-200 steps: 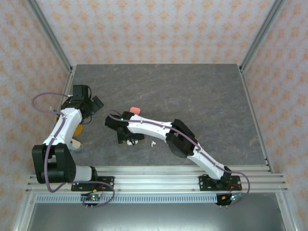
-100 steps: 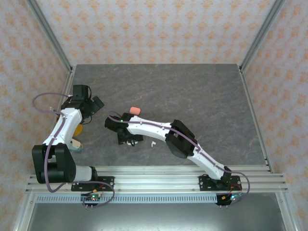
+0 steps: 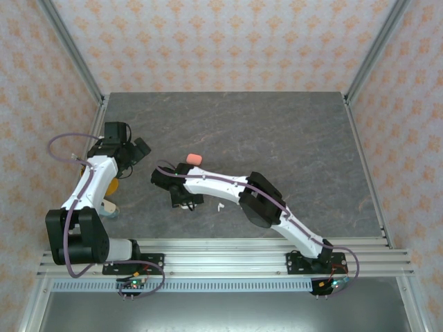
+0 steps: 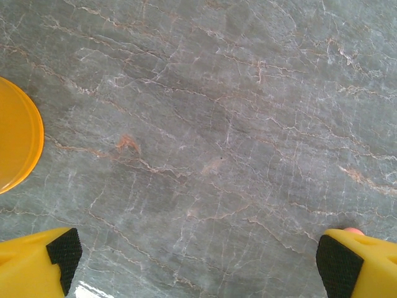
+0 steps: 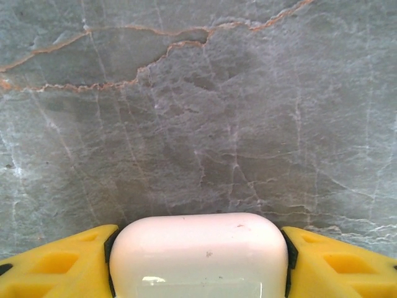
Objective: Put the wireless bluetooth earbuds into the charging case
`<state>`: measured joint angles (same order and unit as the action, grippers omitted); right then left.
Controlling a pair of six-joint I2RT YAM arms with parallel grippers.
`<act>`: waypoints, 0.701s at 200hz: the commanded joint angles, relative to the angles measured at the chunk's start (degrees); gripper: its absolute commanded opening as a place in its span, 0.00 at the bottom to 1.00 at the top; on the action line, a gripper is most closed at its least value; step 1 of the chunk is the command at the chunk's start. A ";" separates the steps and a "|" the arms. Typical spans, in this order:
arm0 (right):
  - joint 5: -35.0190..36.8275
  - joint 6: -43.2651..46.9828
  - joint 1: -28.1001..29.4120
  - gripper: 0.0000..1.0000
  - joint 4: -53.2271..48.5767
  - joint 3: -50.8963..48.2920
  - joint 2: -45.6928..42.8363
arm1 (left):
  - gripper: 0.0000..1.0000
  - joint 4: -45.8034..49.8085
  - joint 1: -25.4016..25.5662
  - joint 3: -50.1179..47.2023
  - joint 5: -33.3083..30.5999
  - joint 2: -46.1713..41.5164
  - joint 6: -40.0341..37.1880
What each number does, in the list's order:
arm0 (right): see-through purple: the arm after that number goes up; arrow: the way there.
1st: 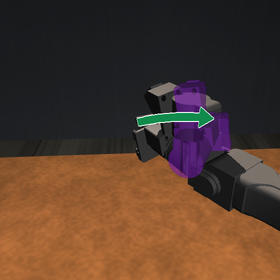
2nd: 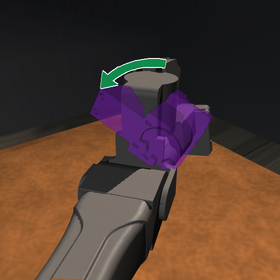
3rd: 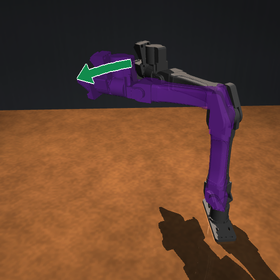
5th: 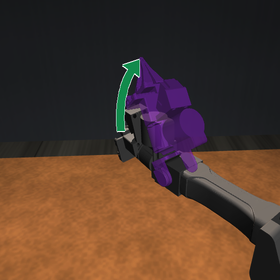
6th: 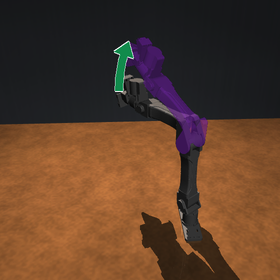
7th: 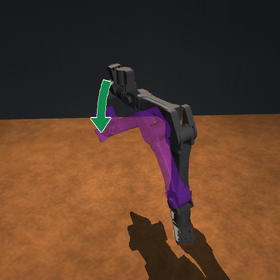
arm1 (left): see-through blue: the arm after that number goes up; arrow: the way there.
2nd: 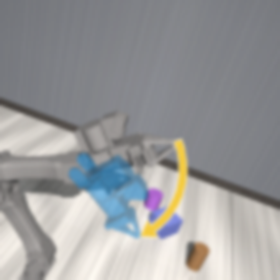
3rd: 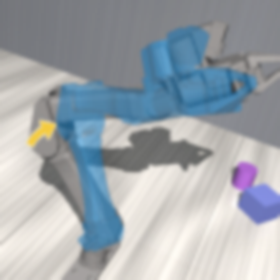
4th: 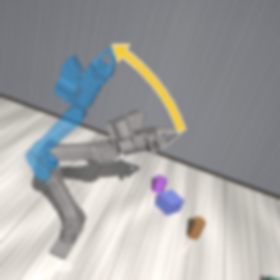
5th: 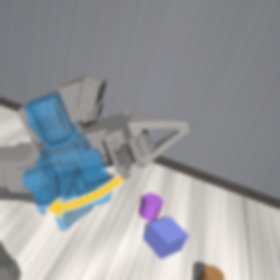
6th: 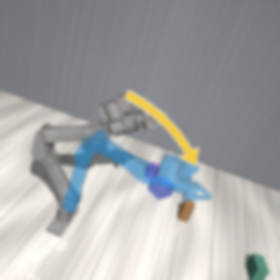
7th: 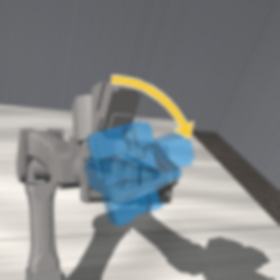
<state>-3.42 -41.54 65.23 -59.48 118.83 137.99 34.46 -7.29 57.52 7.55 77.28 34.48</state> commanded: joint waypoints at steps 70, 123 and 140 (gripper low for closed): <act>3.57 -2.05 -3.44 0.56 1.18 -6.01 -7.92 | 1.00 -2.95 -0.47 -3.17 7.21 -2.78 0.82; 4.54 -4.12 -7.80 0.56 3.79 -7.80 -11.42 | 1.00 -7.32 -0.15 -9.90 13.86 -5.04 5.06; 4.66 -4.98 -9.61 0.56 4.67 -8.15 -12.34 | 1.00 -9.40 0.48 -12.52 15.39 -6.15 6.72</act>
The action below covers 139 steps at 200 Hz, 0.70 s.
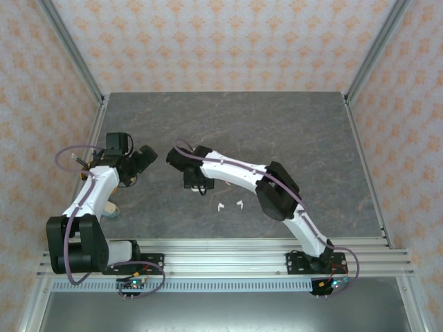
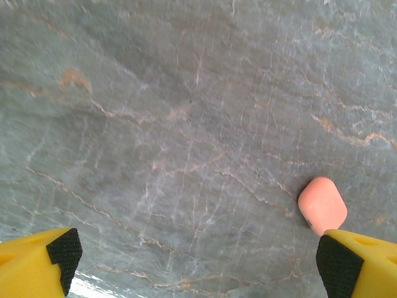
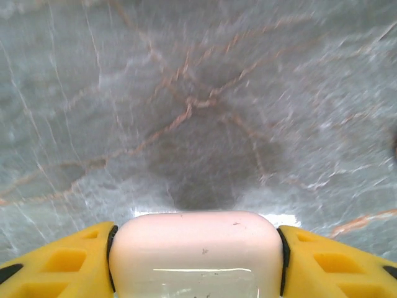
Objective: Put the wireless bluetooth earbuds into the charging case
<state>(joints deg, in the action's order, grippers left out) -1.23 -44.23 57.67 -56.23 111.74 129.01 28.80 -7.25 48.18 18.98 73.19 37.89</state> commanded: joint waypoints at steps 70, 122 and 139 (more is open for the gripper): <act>-1.95 -7.28 -10.30 0.55 5.93 -1.59 -5.14 | 0.99 -19.53 8.80 -16.19 6.86 -8.93 11.28; -9.60 -11.92 -13.88 0.55 10.96 -2.69 -5.56 | 0.98 -40.46 17.55 -27.55 2.78 -13.25 15.58; -11.82 -13.50 -14.31 0.55 12.53 -3.01 -5.64 | 0.97 -44.79 19.99 -28.79 0.28 -12.96 15.82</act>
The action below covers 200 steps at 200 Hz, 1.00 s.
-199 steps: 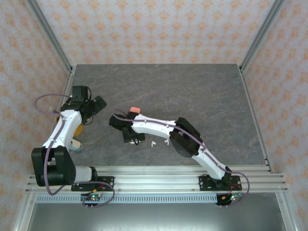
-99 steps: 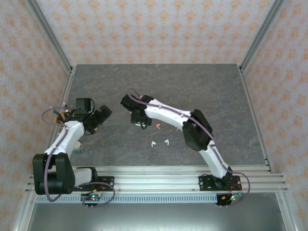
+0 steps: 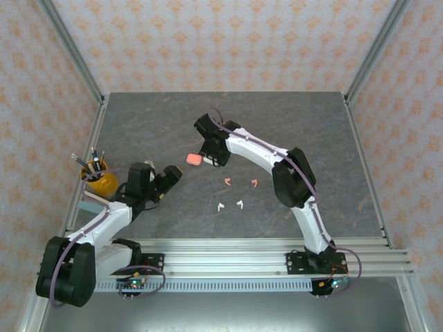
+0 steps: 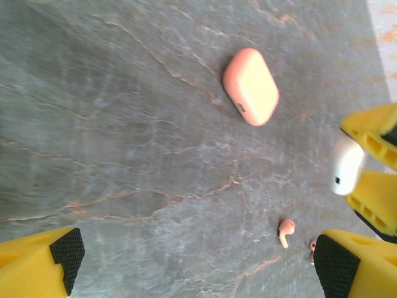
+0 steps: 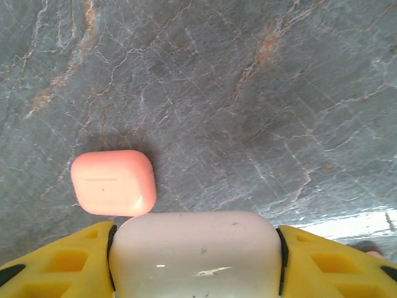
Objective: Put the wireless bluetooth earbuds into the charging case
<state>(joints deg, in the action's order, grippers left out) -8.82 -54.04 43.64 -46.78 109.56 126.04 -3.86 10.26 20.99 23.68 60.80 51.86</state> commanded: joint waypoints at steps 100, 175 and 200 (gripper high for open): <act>-13.57 -16.81 -0.31 0.55 13.79 -7.40 -3.00 | 0.76 -23.26 10.93 5.23 -8.53 12.81 -2.37; -14.21 -18.88 -0.40 0.55 15.75 -9.07 -4.04 | 0.65 -25.04 12.19 5.65 -8.24 16.50 -3.43; -14.97 -19.82 -0.48 0.55 17.21 -10.09 -4.52 | 0.64 -25.68 12.41 5.37 -8.47 17.60 -3.43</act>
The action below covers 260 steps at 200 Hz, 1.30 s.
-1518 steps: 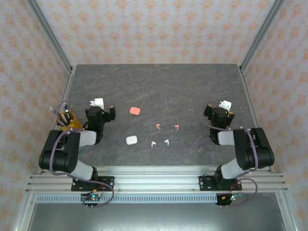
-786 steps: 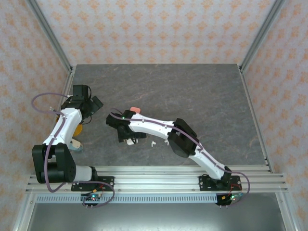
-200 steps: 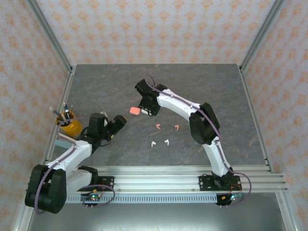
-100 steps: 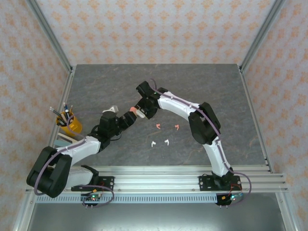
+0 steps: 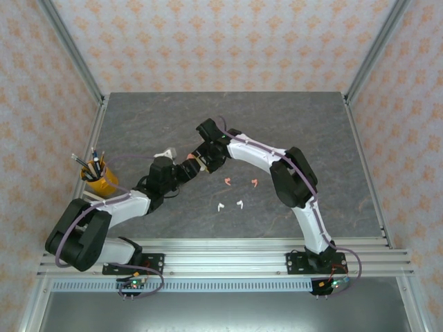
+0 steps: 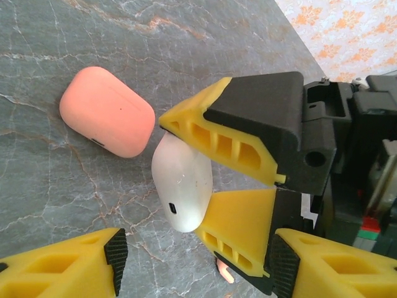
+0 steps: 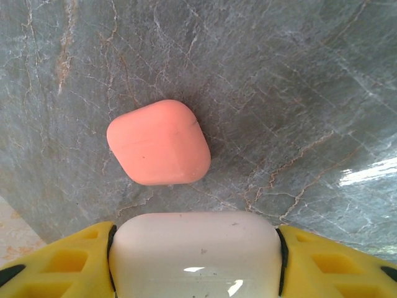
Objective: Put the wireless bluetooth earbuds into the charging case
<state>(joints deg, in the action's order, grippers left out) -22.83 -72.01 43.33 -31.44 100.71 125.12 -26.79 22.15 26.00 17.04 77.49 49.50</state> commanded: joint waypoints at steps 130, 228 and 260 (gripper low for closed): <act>-3.14 -4.62 -0.18 0.55 7.50 -7.22 -7.35 | 0.56 -4.43 0.68 4.91 -1.47 6.94 -1.37; -4.23 -5.60 -0.18 0.54 9.29 -8.97 -8.48 | 0.41 -5.25 1.22 6.34 -1.47 9.17 -1.44; -4.58 -5.75 -0.18 0.54 9.65 -9.50 -8.78 | 0.36 -4.94 1.23 6.61 -1.83 9.08 -1.73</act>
<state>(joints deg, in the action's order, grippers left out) -26.61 -77.25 43.29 -22.37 91.98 119.50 -29.87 22.92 30.63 17.08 86.43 49.19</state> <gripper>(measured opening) 0.543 0.366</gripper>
